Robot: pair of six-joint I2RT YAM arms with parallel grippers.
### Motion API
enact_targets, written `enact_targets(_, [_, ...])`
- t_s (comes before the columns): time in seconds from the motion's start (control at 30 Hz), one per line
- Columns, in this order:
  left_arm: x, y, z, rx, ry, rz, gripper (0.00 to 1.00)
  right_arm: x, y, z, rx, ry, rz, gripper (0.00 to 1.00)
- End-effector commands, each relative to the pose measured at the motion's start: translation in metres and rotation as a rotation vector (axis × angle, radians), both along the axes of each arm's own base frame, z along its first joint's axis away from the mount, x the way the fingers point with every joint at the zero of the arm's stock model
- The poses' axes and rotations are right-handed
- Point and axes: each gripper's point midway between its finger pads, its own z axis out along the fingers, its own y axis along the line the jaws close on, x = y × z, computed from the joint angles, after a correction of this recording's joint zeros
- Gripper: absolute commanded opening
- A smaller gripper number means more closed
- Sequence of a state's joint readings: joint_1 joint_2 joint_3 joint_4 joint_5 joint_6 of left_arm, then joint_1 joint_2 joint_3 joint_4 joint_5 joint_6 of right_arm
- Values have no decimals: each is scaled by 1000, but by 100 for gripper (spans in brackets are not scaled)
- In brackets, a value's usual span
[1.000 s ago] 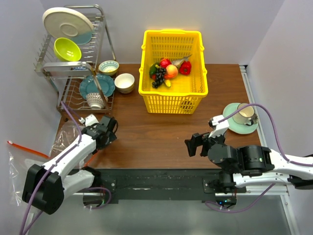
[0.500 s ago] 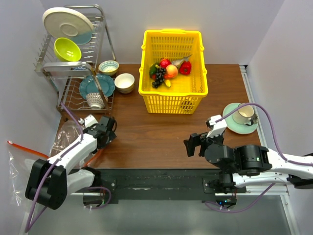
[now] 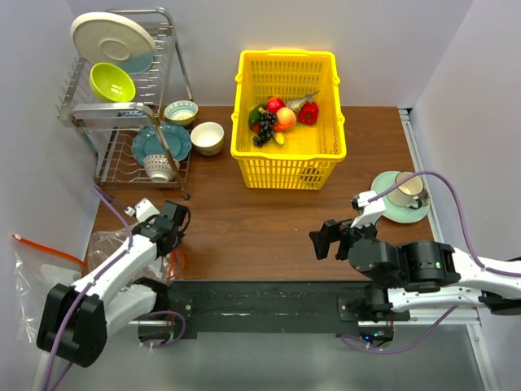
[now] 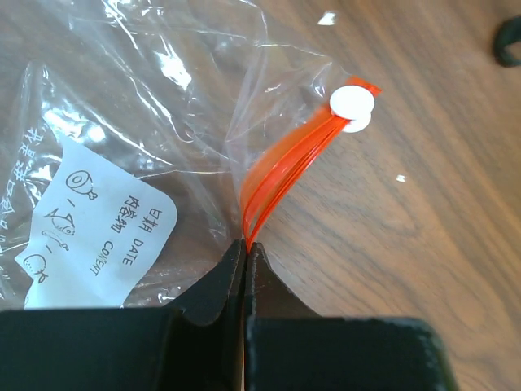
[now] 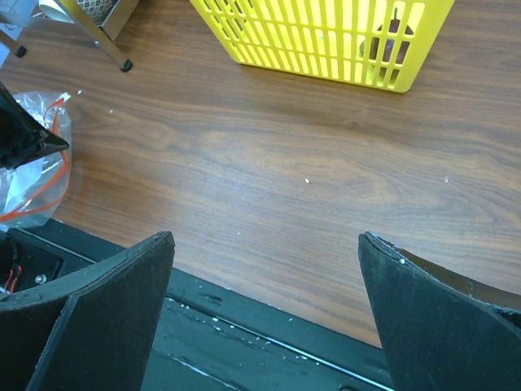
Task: Place the food in the zip-top bag and seal the zipper
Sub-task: Pick up the zipper food storage bag at the corner of the board.
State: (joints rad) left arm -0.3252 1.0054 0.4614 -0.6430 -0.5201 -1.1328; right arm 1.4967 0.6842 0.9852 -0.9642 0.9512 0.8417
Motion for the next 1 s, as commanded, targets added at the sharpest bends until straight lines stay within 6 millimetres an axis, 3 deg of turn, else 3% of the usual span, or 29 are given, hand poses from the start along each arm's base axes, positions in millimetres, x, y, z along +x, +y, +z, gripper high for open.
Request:
enact_targets(0.0, [6, -9, 24, -53, -59, -44, 0, 3, 0, 9, 61, -13, -26, 98])
enact_targets(0.07, [12, -21, 37, -97, -90, -102, 0, 0, 9, 3, 49, -4, 11, 98])
enact_targets(0.23, [15, -63, 72, -292, -192, -263, 0, -17, 52, -4, 30, 21, 192, 99])
enact_targets(0.37, [22, -88, 114, -420, -310, -346, 0, -28, 87, -14, 26, 61, 284, 99])
enact_targets(0.47, [25, -110, 140, -534, -381, -409, 0, -38, 123, -14, 51, 80, 368, 98])
enact_targets(0.57, [29, -125, 153, -614, -420, -429, 0, -46, 159, -16, 43, 86, 446, 97])
enact_targets(0.77, [33, -120, 162, -614, -457, -359, 0, -40, 209, -11, 33, 68, 451, 90])
enact_targets(0.97, [32, -120, 164, -631, -464, -348, 0, -21, 230, -4, 51, 26, 345, 75])
